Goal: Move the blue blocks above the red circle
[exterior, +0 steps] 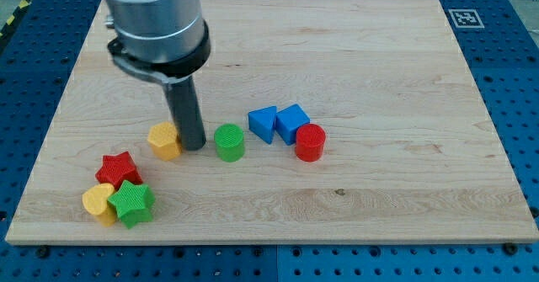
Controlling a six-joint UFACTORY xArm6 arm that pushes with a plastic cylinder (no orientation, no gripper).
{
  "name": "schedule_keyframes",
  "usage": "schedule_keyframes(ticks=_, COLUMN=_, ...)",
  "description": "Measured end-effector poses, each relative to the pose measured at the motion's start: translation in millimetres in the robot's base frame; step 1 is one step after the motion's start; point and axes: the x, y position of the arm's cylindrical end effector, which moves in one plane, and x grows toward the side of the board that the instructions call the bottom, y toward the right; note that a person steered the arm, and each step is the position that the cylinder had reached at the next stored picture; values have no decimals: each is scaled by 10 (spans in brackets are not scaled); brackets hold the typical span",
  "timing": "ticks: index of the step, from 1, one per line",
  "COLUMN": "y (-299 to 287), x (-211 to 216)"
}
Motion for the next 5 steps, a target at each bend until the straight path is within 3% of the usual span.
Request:
schedule_keyframes(ticks=1, y=-7, x=28)
schedule_keyframes(ticks=2, y=181, x=-223)
schedule_keyframes(ticks=3, y=580, x=-338)
schedule_keyframes(ticks=4, y=1071, x=-330)
schedule_keyframes(ticks=5, y=1075, x=-254)
